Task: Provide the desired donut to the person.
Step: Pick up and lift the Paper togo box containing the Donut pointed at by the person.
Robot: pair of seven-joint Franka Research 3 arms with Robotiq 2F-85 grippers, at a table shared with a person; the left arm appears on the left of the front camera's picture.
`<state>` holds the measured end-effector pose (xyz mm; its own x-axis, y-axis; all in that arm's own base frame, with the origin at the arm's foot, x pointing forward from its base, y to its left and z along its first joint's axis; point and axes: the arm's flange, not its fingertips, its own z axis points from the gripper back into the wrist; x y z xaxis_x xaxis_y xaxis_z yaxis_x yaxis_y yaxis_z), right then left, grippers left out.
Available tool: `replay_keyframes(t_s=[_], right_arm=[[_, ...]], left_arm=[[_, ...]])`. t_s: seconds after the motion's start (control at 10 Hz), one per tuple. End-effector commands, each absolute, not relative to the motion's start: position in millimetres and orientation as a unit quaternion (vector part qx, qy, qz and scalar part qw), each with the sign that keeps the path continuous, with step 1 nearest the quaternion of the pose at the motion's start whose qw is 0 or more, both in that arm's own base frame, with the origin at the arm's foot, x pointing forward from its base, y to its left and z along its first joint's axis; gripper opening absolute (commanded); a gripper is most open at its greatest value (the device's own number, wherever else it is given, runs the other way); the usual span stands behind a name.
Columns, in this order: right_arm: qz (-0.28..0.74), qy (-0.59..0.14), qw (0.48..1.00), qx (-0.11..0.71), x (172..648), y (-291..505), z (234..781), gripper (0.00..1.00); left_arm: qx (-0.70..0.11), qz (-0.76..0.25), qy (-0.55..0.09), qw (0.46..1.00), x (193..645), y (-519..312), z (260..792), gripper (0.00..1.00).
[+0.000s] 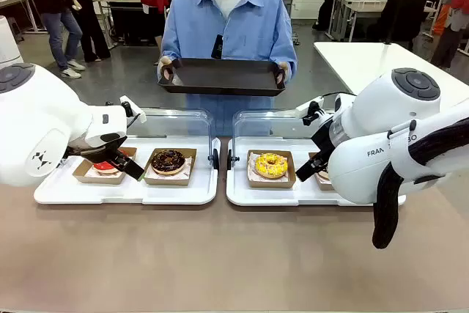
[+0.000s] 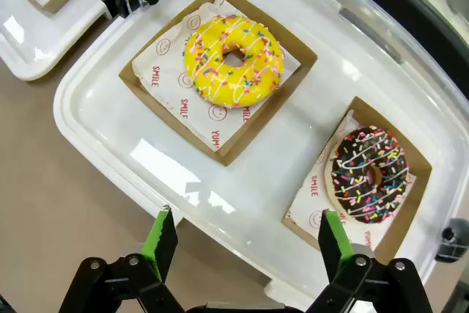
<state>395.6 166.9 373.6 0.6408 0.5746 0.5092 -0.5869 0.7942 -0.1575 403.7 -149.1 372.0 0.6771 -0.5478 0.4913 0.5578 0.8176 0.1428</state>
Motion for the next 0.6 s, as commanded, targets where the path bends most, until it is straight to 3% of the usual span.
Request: replay_keyframes(t_s=[0.0, 0.5], right_arm=[[0.321, -0.277, 0.906, 0.011, 395.6, 166.9, 373.6, 1.00], [0.321, -0.277, 0.906, 0.011, 395.6, 166.9, 373.6, 1.00]], left_arm=[[-0.009, -0.302, -0.265, 0.916, 403.7, -149.1, 371.9, 1.00], [-0.009, -0.302, -0.265, 0.916, 403.7, -149.1, 371.9, 1.00]])
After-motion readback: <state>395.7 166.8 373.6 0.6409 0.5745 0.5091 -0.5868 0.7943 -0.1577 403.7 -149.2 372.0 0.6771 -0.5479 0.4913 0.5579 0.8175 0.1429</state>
